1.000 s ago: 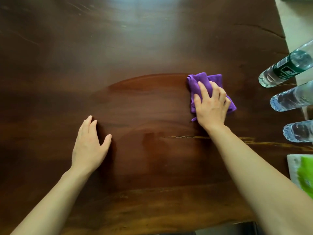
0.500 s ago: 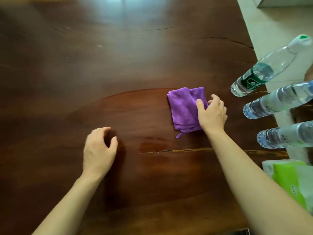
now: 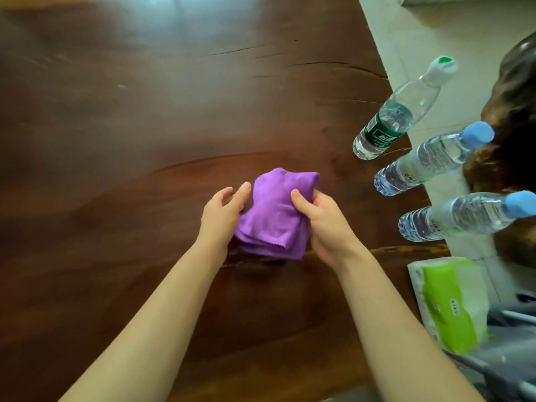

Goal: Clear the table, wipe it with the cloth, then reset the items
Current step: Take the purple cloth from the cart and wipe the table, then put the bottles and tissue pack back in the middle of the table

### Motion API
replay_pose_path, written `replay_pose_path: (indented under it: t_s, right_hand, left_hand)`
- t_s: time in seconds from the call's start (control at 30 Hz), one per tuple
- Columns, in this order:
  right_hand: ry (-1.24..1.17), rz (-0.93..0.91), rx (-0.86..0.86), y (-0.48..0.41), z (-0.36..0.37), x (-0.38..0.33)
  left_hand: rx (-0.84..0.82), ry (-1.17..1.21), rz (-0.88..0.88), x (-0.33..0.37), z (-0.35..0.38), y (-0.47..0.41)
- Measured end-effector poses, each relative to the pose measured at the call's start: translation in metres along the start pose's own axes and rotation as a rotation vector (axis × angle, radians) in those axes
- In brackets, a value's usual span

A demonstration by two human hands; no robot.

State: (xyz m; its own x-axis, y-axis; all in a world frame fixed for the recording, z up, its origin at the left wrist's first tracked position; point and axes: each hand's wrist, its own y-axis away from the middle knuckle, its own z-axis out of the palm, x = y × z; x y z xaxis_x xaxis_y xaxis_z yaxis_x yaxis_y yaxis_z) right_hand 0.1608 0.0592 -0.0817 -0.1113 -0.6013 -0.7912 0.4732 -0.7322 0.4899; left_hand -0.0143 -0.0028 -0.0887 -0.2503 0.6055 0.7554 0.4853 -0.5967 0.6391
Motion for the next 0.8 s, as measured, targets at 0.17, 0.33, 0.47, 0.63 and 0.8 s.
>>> replay_pose_path:
  t_s: [0.17, 0.33, 0.47, 0.63, 0.8]
  right_hand:
    - [-0.269, 0.109, -0.210, 0.063, 0.019, 0.027]
    - [0.011, 0.122, -0.121, 0.118, 0.034, 0.075]
    - [0.703, 0.046, 0.111, 0.156, 0.042, 0.117]
    - [1.113, -0.095, 0.289, 0.173, 0.055, 0.152]
    - [1.149, -0.117, 0.343, 0.173, 0.047, 0.157]
  left_hand:
    - [-0.409, 0.241, -0.209, -0.031, -0.039, 0.045]
    - [-0.317, 0.266, -0.140, -0.095, -0.088, 0.106]
    - [-0.046, -0.079, 0.011, -0.148, -0.118, 0.150]
    - [0.120, -0.521, 0.201, -0.182, -0.136, 0.176]
    - [0.141, -0.608, 0.285, -0.189, -0.133, 0.182]
